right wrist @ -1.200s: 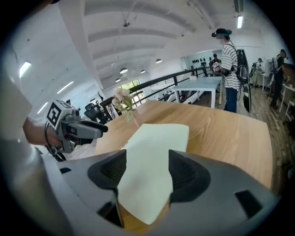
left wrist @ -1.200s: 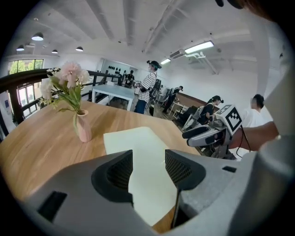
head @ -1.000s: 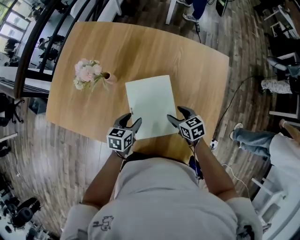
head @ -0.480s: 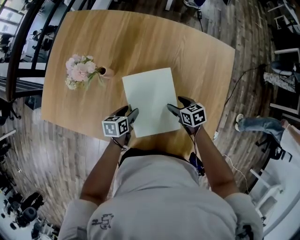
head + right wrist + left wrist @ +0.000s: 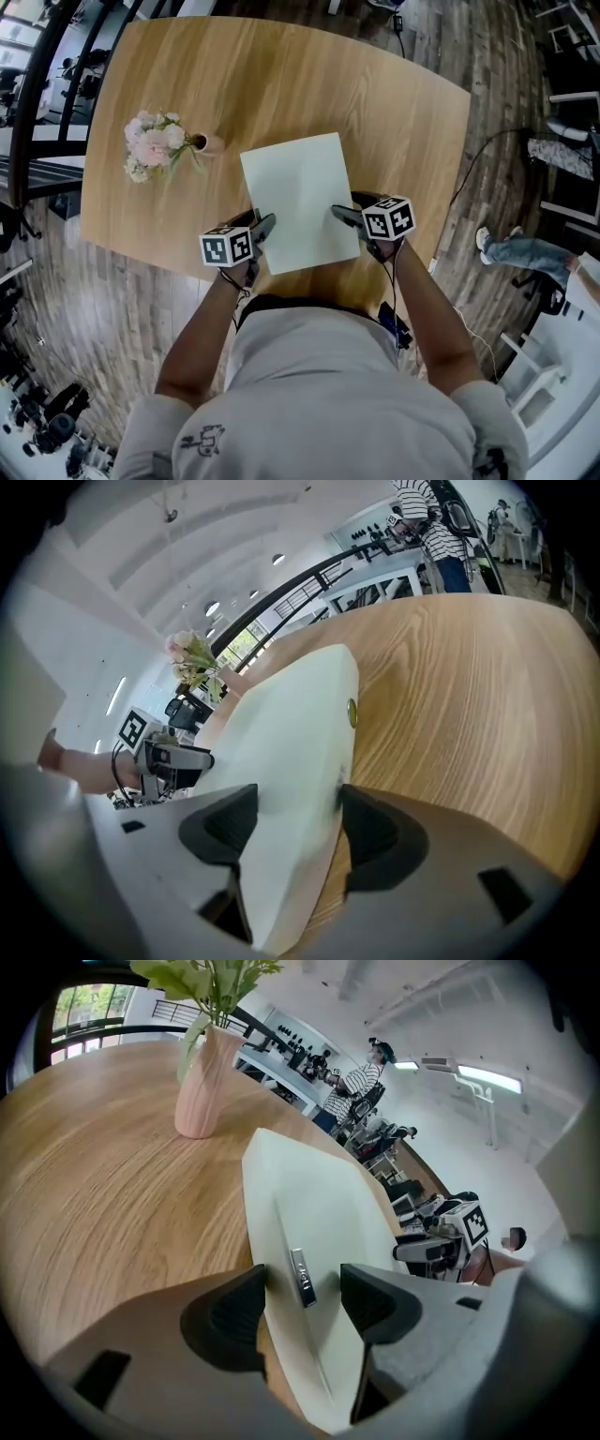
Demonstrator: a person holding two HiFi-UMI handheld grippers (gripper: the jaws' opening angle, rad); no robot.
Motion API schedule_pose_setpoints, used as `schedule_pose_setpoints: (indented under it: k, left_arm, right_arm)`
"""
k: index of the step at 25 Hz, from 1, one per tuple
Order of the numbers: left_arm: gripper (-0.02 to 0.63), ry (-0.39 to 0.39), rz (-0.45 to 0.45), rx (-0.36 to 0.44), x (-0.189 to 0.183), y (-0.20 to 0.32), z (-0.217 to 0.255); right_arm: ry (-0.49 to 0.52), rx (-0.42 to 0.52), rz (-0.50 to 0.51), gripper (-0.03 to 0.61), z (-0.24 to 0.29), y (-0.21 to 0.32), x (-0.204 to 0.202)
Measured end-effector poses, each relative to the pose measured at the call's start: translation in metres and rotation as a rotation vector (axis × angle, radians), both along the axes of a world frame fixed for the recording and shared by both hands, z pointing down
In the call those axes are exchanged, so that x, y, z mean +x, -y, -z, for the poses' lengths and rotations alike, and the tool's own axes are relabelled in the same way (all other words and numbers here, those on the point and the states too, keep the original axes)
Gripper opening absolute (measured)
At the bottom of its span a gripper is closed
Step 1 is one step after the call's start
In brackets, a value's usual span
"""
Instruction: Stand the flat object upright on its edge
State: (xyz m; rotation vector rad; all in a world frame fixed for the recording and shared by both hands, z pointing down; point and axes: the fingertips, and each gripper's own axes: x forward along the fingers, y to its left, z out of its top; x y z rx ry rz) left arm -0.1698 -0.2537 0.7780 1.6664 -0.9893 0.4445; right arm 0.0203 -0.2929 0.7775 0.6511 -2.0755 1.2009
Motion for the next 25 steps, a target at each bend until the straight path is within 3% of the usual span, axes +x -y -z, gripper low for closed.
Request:
schedule_pose_setpoints:
  k: [9,25]
  left_arm:
    - [0.239,0.065,-0.031,-0.01,0.0,0.001,0.006]
    - [0.239,0.128,-0.061,0.125,0.015,0.009,0.059]
  right_arm:
    - [-0.039,0.02,0.01,0.281,0.007,-0.002,-0.002]
    - [-0.047,0.121,0.007,0.273,0.057,-0.007,0.013]
